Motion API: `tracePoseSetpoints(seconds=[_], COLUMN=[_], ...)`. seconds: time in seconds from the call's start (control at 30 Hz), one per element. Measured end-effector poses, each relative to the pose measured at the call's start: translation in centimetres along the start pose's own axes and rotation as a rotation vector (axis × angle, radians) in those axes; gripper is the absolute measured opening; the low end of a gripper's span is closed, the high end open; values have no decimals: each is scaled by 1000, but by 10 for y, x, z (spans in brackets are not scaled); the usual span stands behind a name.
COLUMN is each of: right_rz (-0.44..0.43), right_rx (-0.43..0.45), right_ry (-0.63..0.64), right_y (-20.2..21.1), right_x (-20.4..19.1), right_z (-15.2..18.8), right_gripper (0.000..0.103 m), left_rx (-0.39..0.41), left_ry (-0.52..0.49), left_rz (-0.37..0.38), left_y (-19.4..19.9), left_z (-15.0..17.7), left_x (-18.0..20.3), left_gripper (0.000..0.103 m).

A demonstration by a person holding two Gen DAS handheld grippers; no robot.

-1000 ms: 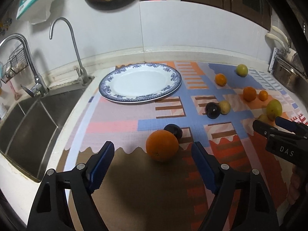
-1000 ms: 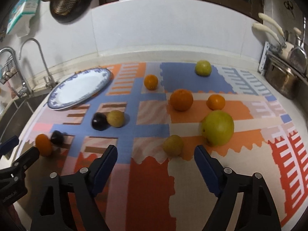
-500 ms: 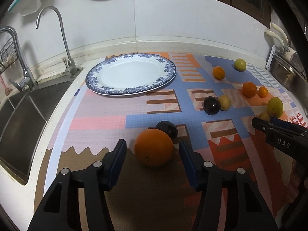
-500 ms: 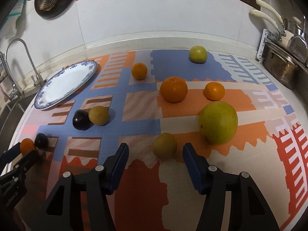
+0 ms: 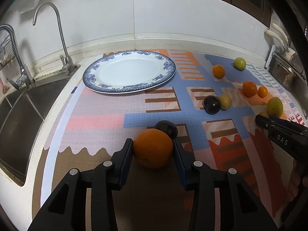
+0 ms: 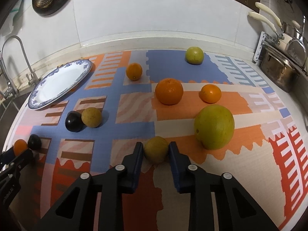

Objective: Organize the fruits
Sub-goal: 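Grasp the orange with the left tool while the right tool grasps a small brown fruit, then carry both fruits to the blue-and-white plate and open both tools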

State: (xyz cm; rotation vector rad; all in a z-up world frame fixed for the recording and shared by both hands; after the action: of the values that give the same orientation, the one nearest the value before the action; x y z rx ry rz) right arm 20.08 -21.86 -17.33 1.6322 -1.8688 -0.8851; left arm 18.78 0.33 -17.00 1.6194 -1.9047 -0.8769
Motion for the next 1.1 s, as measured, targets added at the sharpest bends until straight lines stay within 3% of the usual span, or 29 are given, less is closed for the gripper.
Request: tracePoseSetpoints(seconds=[0.2,0.7,1.1], right_rz=[-19,-198,-326], right_rx=[33,71,66], right_ry=[25,103,148], right_y=[11,59,70], right_x=[-8,-71,-124], right_z=[-3,-17,-38], right_gripper=[28,28,28], left_rx=[19,65,119], left_ry=[-1,14,3], left_rz=[6,34,35], left_y=[7,41,53], left_z=[-2,-19,-47], left_x=[-1,-22,-43], left_gripper=[40,40,40])
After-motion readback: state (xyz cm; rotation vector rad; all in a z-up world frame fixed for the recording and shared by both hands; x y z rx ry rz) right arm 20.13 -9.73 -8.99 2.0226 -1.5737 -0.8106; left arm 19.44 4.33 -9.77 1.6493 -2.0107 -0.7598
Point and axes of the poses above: each gripper's, at about its wrist camera, not at the fingertips, and y roughly against the way its jaws point, x to its right, z to its underside, the point moved 10 cm from there along -y, roughly the way its jaws point, and after that the axes turned 5 degrees about -y, right-handed, at the moved point
